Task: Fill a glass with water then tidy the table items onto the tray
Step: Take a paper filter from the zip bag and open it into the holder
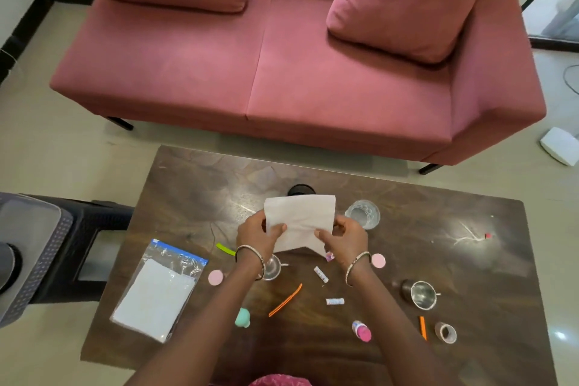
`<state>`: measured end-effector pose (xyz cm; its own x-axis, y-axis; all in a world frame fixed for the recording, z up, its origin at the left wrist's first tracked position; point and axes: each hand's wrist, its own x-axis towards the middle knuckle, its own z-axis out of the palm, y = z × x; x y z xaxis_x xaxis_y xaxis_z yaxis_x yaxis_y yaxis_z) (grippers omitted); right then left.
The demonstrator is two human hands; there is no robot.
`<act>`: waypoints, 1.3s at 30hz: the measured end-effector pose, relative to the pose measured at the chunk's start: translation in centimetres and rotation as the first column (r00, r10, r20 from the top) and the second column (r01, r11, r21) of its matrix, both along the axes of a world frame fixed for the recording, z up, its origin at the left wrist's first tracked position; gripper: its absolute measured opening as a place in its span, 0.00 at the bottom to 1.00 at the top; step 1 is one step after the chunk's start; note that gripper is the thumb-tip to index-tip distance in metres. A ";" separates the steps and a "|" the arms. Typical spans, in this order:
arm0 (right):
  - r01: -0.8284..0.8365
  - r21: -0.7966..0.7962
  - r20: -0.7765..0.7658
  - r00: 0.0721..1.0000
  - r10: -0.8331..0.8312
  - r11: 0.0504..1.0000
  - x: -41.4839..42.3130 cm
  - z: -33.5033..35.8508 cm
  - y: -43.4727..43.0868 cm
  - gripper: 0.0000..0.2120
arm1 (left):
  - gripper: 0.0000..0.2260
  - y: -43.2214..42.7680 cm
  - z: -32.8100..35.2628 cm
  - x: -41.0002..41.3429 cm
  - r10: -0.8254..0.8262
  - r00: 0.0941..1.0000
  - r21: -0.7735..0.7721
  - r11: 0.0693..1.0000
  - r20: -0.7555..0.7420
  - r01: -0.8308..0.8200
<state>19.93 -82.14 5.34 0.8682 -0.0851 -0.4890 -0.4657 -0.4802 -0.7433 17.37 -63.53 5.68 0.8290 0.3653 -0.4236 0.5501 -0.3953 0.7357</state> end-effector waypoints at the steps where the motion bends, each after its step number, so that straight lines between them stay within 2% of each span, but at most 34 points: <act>1: 0.001 -0.012 0.023 1.000 -0.001 1.000 0.6 -0.3 0.2 0.08 | 0.07 -0.1 -0.3 0.6 0.012 1.000 0.029 0.999 0.016 -0.012; 6: 0.029 -0.064 0.134 0.991 -0.020 0.997 3.9 -2.4 1.0 0.06 | 0.10 -0.6 -1.7 4.2 0.027 0.996 0.191 0.981 0.084 -0.043; 9: 0.055 -0.112 0.187 0.982 -0.033 0.992 5.6 -3.6 1.4 0.07 | 0.12 -1.0 -2.7 6.3 0.029 0.994 0.197 0.979 0.104 -0.050; 14: 0.064 -0.116 0.155 0.987 -0.045 0.991 7.5 -5.7 2.2 0.07 | 0.13 -1.7 -4.5 8.5 -0.018 0.998 0.205 0.979 0.053 0.006; 18: 0.033 -0.160 0.142 0.990 -0.010 0.987 7.9 -7.1 2.8 0.08 | 0.18 -2.0 -6.1 9.1 -0.071 0.995 0.216 0.973 -0.077 0.086; 22: 0.006 -0.198 0.080 0.997 0.010 0.980 8.0 -8.1 3.0 0.13 | 0.11 -2.2 -7.2 9.3 -0.096 0.990 0.254 0.960 -0.103 0.120; 26: 0.006 -0.246 0.070 0.997 0.012 0.969 8.1 -8.8 3.0 0.11 | 0.06 -2.4 -8.1 9.5 -0.089 0.994 0.258 0.961 -0.069 0.104; 32: -0.027 -0.340 0.120 0.990 0.072 0.940 8.7 -9.9 3.6 0.09 | 0.06 -2.4 -9.2 9.3 -0.046 0.996 0.179 0.982 -0.080 0.059; 35: -0.057 -0.367 0.100 0.990 0.100 0.929 8.3 -10.2 3.9 0.12 | 0.07 -2.2 -9.7 8.7 -0.034 0.996 0.159 0.986 -0.086 0.047; 39: -0.035 -0.328 0.032 0.998 0.048 0.944 7.8 -10.4 3.8 0.15 | 0.07 -2.1 -10.0 8.1 -0.048 0.995 0.176 0.982 -0.089 0.063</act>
<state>27.77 -78.29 -5.04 0.8924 -0.1980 -0.4055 -0.4136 -0.7183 -0.5594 25.51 -65.63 -4.36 0.8145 0.3957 -0.4243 0.5801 -0.5477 0.6029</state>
